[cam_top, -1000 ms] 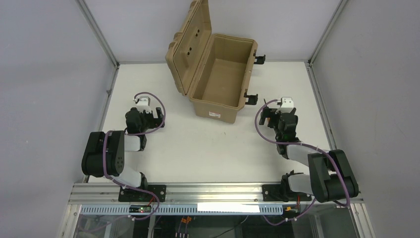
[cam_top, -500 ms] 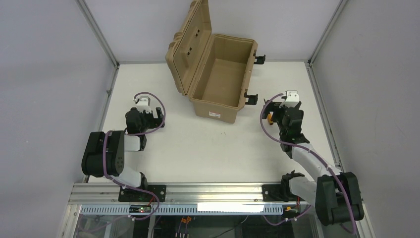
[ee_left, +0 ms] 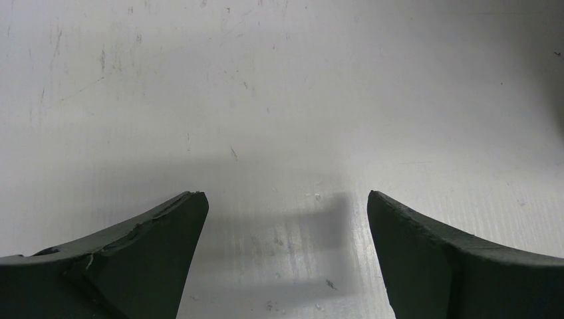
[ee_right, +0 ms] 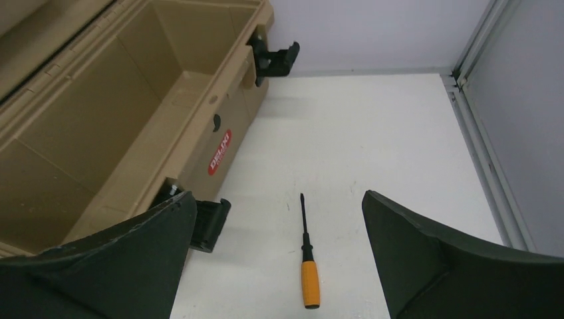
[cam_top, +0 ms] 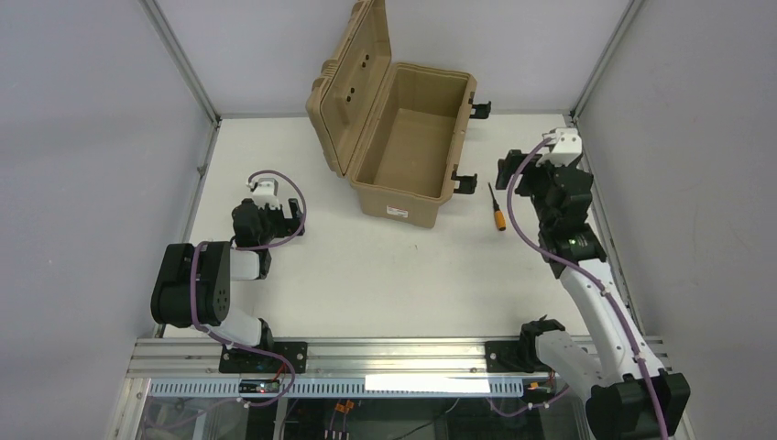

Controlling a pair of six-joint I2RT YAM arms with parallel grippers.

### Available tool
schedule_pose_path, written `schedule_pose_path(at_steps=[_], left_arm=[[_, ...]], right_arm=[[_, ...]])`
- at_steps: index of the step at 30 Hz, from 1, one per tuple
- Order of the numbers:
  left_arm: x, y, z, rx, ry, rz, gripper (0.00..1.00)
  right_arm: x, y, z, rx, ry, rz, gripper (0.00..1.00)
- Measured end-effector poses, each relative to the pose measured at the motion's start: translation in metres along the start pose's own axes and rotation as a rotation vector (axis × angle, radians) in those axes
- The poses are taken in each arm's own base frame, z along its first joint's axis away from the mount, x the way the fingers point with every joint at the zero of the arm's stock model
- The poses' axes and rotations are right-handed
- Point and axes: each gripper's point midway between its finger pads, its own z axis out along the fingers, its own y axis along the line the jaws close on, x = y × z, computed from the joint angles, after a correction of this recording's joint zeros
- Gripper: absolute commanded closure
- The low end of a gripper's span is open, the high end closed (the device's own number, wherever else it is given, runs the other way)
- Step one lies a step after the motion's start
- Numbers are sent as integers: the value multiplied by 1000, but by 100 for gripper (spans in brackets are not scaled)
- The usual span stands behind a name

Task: Put the screwdriver in the bin
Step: Pick up the screwdriver from the center of the board.

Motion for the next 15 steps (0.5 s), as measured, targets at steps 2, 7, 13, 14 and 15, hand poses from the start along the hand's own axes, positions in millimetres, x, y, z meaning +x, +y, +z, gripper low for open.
schedule_pose_path(at_steps=[2,7,13,14,15], left_arm=[[0,0,0,0,0,0,1],[0,0,0,0,0,0,1],[0,0,0,0,0,0,1],[0,0,0,0,0,0,1],[0,0,0,0,0,0,1]], right_arm=[[-18,2,-4,-9,-6,1,1],[-67,6,-17,-18,-35,2,1],[-119,6,-30,-13,-74,-12,1],[-129,6,-31,-9,-85,-15,1],[-139,6,-33,-6,-94,-17,1]])
